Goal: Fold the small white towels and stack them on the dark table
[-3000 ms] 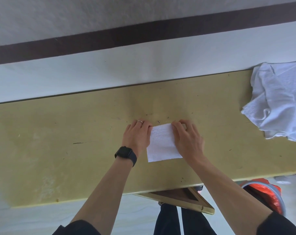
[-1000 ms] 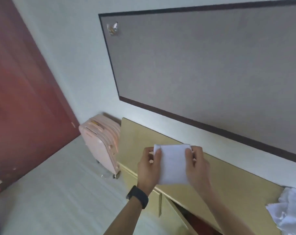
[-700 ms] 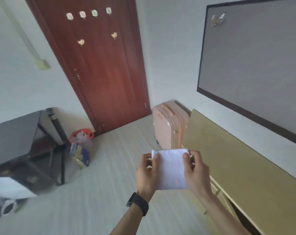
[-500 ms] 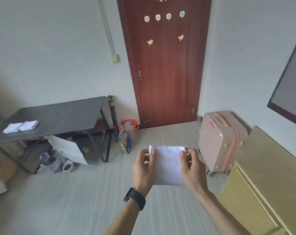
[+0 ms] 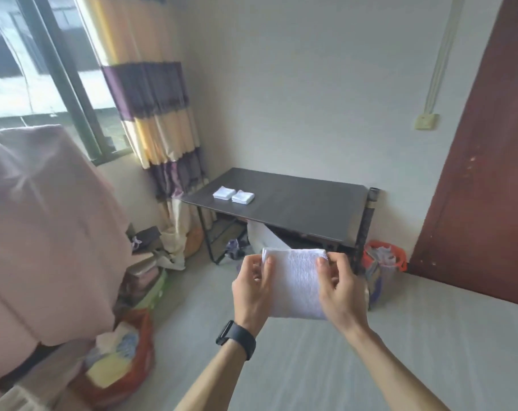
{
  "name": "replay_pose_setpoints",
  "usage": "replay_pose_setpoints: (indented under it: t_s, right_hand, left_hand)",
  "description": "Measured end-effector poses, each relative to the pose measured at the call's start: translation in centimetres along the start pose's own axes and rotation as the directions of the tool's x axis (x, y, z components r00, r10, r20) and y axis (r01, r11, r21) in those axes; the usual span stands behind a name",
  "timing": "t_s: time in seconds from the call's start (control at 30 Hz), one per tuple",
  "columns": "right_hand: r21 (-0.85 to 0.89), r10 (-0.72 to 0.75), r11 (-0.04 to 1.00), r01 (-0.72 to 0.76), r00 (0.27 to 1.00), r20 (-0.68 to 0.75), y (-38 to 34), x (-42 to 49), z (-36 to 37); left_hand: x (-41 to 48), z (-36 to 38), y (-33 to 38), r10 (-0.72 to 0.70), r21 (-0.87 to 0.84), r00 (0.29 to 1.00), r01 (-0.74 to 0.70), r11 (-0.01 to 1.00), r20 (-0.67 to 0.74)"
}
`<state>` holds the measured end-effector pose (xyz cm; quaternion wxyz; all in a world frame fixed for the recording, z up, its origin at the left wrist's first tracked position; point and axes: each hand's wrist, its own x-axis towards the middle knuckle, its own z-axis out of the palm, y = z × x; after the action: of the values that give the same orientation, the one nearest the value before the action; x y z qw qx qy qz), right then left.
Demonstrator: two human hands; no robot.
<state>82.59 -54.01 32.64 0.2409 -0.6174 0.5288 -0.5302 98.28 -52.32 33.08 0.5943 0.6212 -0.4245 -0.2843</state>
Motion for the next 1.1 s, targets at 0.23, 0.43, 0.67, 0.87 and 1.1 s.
replay_pose_setpoints:
  t_s: [0.23, 0.43, 0.67, 0.87, 1.1]
  right_hand:
    - [0.068, 0.006, 0.998, -0.012, 0.996, 0.092, -1.5, 8.1, 14.7]
    - [0.079, 0.013, 0.997, -0.024, 0.991, 0.135, 1.2, 17.7, 25.7]
    - [0.095, 0.049, 0.993, -0.07, 0.978, 0.204, 4.7, 29.0, 37.3]
    - [0.059, 0.106, 0.991, -0.123, 0.964, 0.243, 7.9, 37.0, 46.8]
    - [0.007, 0.186, 0.981, -0.192, 0.958, 0.216, 11.3, 46.6, 59.1]
  left_hand:
    - [14.5, -6.1, -3.7, 0.002, 0.049, 0.996, 0.003, 0.999, -0.09]
    - [27.0, -6.7, -7.2, -0.037, 0.058, 0.989, 0.046, 0.997, -0.14]
    - [41.7, -6.2, -11.2, -0.1, 0.104, 0.977, 0.121, 0.987, -0.191]
    - [54.0, -6.2, -15.2, -0.139, 0.13, 0.974, 0.164, 0.978, -0.181]
    - [69.8, -6.2, -21.0, -0.198, 0.113, 0.975, 0.209, 0.971, -0.102]
